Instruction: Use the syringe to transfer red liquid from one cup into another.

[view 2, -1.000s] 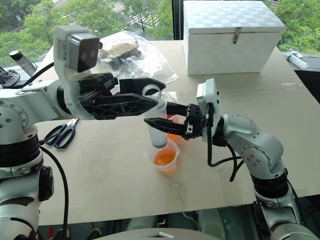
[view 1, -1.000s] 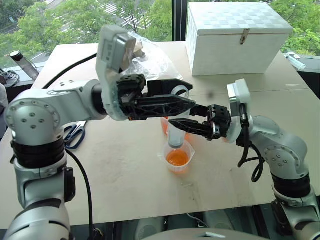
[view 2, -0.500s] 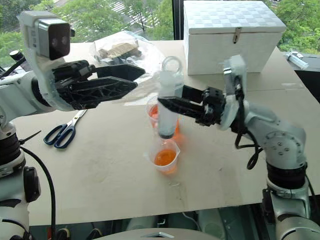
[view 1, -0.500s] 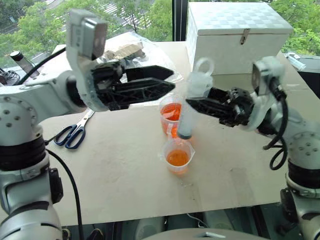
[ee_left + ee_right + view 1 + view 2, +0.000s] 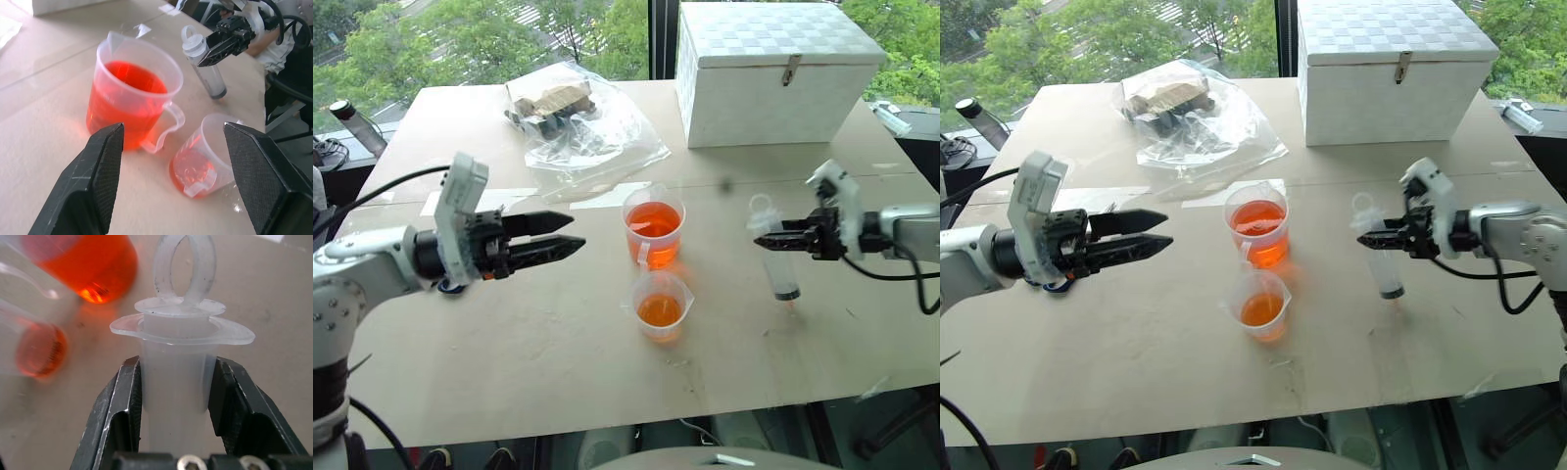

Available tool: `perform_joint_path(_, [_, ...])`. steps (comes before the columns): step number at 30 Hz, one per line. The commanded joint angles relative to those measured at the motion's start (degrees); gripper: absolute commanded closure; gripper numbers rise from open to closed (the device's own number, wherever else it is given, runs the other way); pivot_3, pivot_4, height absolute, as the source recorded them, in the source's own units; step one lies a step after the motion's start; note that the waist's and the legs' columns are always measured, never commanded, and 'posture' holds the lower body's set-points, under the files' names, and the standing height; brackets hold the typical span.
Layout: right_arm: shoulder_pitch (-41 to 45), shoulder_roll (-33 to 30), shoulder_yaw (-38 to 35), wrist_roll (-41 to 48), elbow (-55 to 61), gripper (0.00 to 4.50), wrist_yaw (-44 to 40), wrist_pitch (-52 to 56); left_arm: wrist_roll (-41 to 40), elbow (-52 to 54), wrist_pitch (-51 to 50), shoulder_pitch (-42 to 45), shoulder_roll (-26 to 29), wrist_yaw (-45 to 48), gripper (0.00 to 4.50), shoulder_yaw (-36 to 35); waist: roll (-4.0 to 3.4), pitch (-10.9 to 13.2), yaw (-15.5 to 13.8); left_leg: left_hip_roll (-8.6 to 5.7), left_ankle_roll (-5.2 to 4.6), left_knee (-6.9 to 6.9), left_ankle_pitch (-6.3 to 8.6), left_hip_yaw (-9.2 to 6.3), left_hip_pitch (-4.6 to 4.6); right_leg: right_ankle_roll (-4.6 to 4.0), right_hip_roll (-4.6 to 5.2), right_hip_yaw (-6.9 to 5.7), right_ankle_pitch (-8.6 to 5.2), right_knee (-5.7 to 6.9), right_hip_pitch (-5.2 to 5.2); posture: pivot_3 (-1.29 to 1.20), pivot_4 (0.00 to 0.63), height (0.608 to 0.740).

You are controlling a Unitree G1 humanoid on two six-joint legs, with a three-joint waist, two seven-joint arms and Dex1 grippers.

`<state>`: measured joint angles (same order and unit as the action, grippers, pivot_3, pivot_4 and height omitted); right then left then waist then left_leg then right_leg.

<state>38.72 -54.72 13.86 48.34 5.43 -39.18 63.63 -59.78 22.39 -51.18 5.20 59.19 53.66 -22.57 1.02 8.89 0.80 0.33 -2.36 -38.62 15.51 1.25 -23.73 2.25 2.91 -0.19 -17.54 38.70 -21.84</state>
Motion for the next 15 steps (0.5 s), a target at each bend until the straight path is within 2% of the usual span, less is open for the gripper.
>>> perform_joint_path(1, [2.01, 3.36, 3.93, -11.72, -6.64, 2.04, -0.99, -8.07, 7.78, 3.81, 6.82, -5.87, -1.19, 1.09, 1.18, -0.73, 0.06, -0.03, -0.13, 0.00, -0.01, 0.00, 0.00, -0.01, -0.01, 0.00, 0.01, 0.00, 0.00, -0.01, 0.00, 0.00, 0.150, 0.740])
perform_joint_path(3, [2.56, 5.19, 2.66, -13.65, -9.13, 1.87, -1.75, -11.78, 12.92, 4.09, 9.74, -8.94, -1.85, -0.65, 1.18, 0.55, 0.03, -0.01, -0.52, -0.03, -0.08, -0.01, 0.05, -0.02, -0.06, 0.01, 0.13, -0.09, 0.01, -0.10, 0.04, 0.00, 0.150, 0.740])
perform_joint_path(4, [2.14, 5.05, 1.55, -14.59, -9.25, 1.15, -3.21, -14.29, 15.19, 4.41, 11.27, -10.34, -2.86, -1.78, 1.18, 0.90, 0.02, -0.01, -0.58, -0.03, -0.08, 0.00, 0.05, -0.02, -0.08, 0.01, 0.14, -0.10, 0.01, -0.10, 0.03, 0.00, 0.150, 0.740])
perform_joint_path(5, [1.37, 4.91, -0.20, -14.71, -8.89, 1.07, -4.98, -16.37, 16.85, 4.86, 12.51, -11.53, -3.87, -2.74, 1.18, 1.11, -0.07, 0.04, -0.54, -0.03, -0.08, 0.01, 0.05, -0.03, -0.07, 0.00, 0.15, -0.11, 0.01, -0.13, 0.02, 0.00, 0.150, 0.740])
perform_joint_path(7, [-1.86, 3.64, -4.45, -13.52, -6.24, 0.09, -9.43, -20.16, 18.42, 6.39, 14.26, -13.13, -7.12, -5.20, 1.18, 0.93, -0.07, 0.04, -0.61, -0.03, -0.08, 0.17, 0.05, -0.04, -0.08, 0.01, 0.15, -0.11, 0.01, -0.24, 0.03, 0.00, 0.150, 0.740])
perform_joint_path(12, [-12.73, 2.25, -15.27, -12.61, -2.69, 0.09, -16.06, -29.12, 21.10, 10.11, 16.52, -16.45, -12.80, -9.53, 1.18, 0.94, -0.04, 0.01, -1.26, -0.02, -0.08, 0.31, 0.06, -0.12, -0.13, 0.02, 0.16, -0.20, 0.02, -0.54, 0.11, 0.00, 0.150, 0.740])
perform_joint_path(15, [-26.63, 2.64, -25.06, -14.19, -4.24, 0.09, -21.85, -41.40, 24.72, 11.05, 21.18, -22.35, -17.26, -10.91, 1.18, 1.18, -0.02, -0.06, -1.65, -0.02, -0.09, 0.29, 0.06, -0.11, -0.10, 0.03, 0.17, -0.19, 0.03, -0.57, 0.16, 0.00, 0.150, 0.740])
